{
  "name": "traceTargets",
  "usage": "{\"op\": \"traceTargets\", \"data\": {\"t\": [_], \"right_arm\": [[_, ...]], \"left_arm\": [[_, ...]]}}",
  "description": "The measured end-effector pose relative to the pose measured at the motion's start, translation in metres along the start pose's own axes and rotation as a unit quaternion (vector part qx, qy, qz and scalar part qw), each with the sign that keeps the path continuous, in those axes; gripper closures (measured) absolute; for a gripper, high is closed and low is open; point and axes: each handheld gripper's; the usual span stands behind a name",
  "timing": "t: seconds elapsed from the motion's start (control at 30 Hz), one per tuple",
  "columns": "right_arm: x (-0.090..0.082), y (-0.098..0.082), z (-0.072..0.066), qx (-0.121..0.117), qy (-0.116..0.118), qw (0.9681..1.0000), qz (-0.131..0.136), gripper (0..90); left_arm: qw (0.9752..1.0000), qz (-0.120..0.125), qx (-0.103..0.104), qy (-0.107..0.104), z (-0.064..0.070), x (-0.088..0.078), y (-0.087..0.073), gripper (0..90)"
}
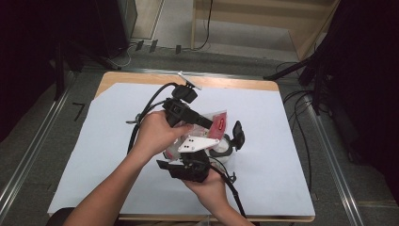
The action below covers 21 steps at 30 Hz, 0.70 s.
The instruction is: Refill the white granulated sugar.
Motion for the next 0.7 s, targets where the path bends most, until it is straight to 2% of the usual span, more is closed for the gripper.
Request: {"op": "traceTargets", "data": {"t": [0.2, 0.7], "right_arm": [[0.004, -0.005, -0.002, -0.013, -0.008, 0.9999, -0.004, 63.3], [0.013, -0.015, -0.008, -0.028, -0.010, 0.9995, -0.011, 59.2]], "left_arm": [[1.0000, -0.006, 0.002, 0.002, 0.000, -0.001, -0.003, 79.2], [0.9997, -0.022, 0.004, 0.004, 0.001, -0.006, -0.014, 78.7]]}}
Point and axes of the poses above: each handheld gripper's, and its own axes: x roughly forward along the jaws, y roughly out of its top, z roughly to its right
